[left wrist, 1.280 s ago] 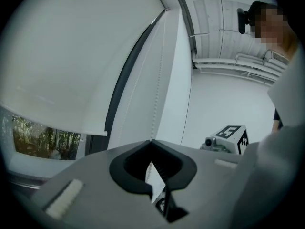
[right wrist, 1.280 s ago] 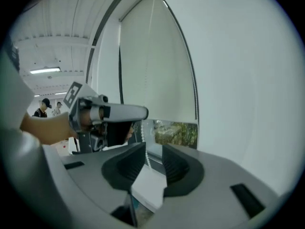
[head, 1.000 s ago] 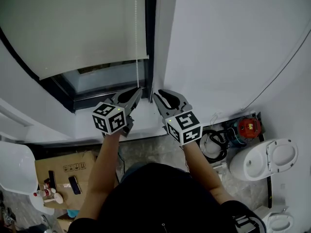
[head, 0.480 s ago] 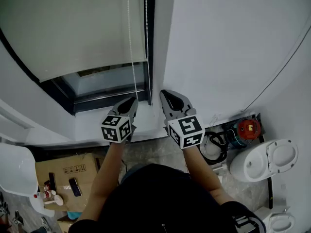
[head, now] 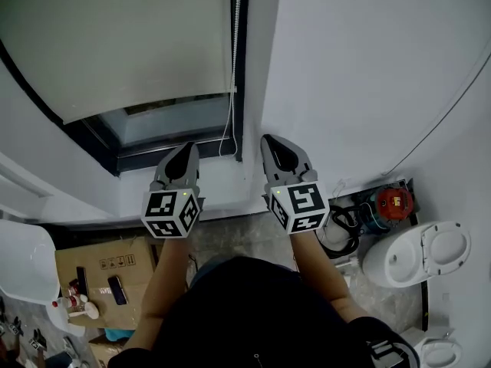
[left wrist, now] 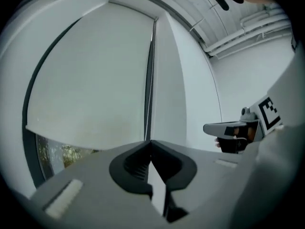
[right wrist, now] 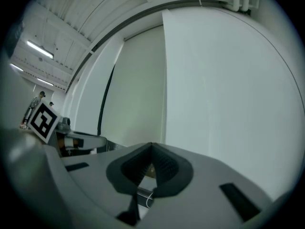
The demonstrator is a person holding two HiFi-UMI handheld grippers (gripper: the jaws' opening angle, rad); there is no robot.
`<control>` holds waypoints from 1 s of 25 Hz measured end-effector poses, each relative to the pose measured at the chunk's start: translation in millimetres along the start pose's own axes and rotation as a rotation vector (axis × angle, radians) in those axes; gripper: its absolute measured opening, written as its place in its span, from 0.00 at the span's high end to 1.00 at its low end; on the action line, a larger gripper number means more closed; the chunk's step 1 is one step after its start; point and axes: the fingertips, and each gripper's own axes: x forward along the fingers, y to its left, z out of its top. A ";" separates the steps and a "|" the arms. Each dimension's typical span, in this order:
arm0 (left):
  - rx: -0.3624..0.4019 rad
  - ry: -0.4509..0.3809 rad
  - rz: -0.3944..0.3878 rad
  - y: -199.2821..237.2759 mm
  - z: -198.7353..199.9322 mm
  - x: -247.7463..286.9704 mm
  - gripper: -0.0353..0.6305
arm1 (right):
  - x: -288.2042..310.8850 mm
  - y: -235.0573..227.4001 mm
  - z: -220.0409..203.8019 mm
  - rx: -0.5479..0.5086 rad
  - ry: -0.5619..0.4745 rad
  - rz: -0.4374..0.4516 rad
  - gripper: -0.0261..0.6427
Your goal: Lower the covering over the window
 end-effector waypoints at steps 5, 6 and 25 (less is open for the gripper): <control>0.060 -0.096 0.010 -11.4 60.0 -15.9 0.93 | -8.6 -8.1 33.2 -0.051 -0.074 -0.049 0.94; 0.067 -0.112 0.008 -14.7 68.7 -18.2 0.93 | -10.9 -9.8 40.3 -0.058 -0.091 -0.057 0.94; 0.082 -0.171 -0.014 -44.5 99.6 -22.4 0.93 | -36.9 -24.9 79.6 -0.106 -0.165 -0.104 0.94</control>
